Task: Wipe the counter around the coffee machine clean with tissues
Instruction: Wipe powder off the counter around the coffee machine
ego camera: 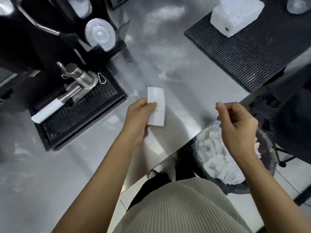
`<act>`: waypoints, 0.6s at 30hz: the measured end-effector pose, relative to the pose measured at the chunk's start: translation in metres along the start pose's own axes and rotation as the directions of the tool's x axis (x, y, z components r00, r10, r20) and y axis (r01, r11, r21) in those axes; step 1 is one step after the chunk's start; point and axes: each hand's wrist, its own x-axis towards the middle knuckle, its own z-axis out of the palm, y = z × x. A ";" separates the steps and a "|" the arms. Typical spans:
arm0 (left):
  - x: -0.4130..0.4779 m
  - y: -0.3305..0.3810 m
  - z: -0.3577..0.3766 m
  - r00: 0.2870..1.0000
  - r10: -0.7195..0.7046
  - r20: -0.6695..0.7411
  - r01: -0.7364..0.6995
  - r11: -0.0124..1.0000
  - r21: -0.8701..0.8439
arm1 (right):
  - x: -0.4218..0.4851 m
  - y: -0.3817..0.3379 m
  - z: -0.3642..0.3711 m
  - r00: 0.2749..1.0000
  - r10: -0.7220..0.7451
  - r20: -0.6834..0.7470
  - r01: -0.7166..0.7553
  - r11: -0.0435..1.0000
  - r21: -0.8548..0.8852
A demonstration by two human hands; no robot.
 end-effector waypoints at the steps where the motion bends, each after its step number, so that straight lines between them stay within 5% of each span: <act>1: -0.004 -0.001 -0.019 0.999 0.005 -0.039 -0.006 1.000 -0.013 | -0.005 -0.004 0.008 0.999 -0.010 0.031 0.010 1.000 0.000; 7: -0.038 -0.025 -0.115 0.964 -0.003 -0.266 0.000 1.000 -0.009 | -0.029 -0.023 0.048 0.968 -0.031 0.249 0.042 0.998 -0.036; 12: -0.067 -0.045 -0.154 0.960 -0.061 -0.272 0.031 0.993 -0.116 | -0.044 -0.045 0.085 0.900 -0.041 0.434 0.049 0.999 -0.008; 18: -0.082 -0.055 -0.163 0.987 -0.054 -0.148 0.022 0.978 -0.210 | -0.073 -0.075 0.143 0.608 0.119 0.785 -0.202 0.979 0.008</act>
